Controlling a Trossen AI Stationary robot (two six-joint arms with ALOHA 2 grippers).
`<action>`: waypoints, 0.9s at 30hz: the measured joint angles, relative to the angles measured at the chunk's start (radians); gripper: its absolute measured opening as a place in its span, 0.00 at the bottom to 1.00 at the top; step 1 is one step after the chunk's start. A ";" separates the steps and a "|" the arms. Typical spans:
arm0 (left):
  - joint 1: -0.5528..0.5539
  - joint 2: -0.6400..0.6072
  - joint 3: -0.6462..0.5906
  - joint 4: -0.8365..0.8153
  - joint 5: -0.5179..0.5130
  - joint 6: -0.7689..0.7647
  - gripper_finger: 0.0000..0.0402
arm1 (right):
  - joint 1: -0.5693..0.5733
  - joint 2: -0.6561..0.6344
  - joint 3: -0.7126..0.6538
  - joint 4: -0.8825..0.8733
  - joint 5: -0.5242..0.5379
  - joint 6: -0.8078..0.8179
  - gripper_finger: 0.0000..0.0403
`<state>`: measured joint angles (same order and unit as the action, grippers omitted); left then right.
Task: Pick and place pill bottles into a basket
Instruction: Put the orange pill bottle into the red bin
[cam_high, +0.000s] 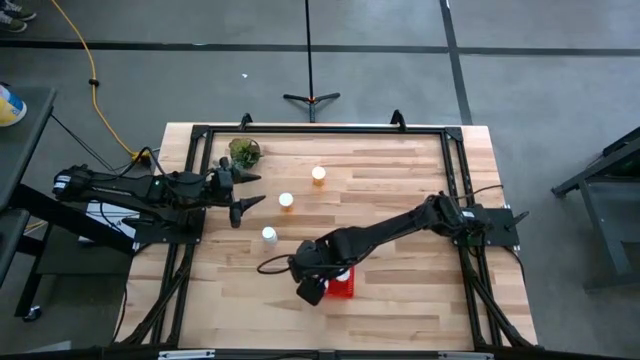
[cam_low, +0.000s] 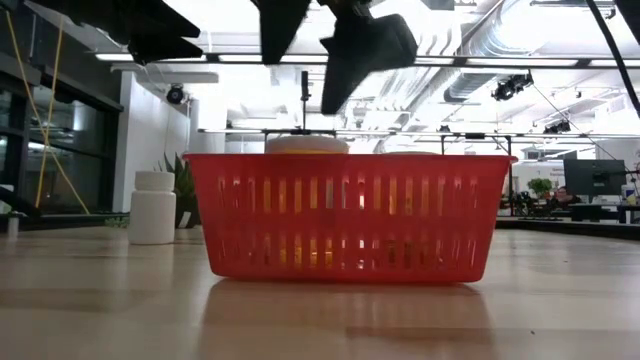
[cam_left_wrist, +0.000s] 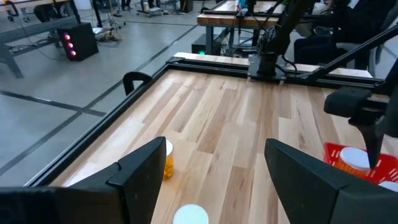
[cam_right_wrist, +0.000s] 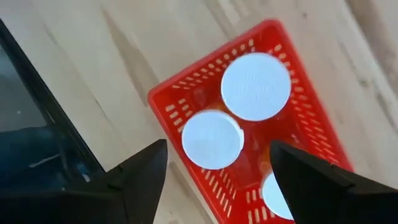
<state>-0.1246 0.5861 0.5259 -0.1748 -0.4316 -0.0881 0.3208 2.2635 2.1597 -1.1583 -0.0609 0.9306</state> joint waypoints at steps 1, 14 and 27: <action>0.000 0.000 0.000 0.000 0.000 -0.005 0.77 | -0.004 0.000 0.015 -0.016 0.009 -0.008 0.68; 0.000 0.001 0.000 0.001 0.026 -0.014 0.77 | -0.193 0.000 0.179 -0.259 0.160 -0.210 0.68; 0.000 0.001 0.000 0.017 0.031 -0.076 0.77 | -0.513 0.000 0.162 -0.243 0.096 -0.628 0.80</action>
<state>-0.1246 0.5870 0.5259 -0.1576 -0.4011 -0.1637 -0.1923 2.2635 2.3220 -1.4011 0.0353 0.3023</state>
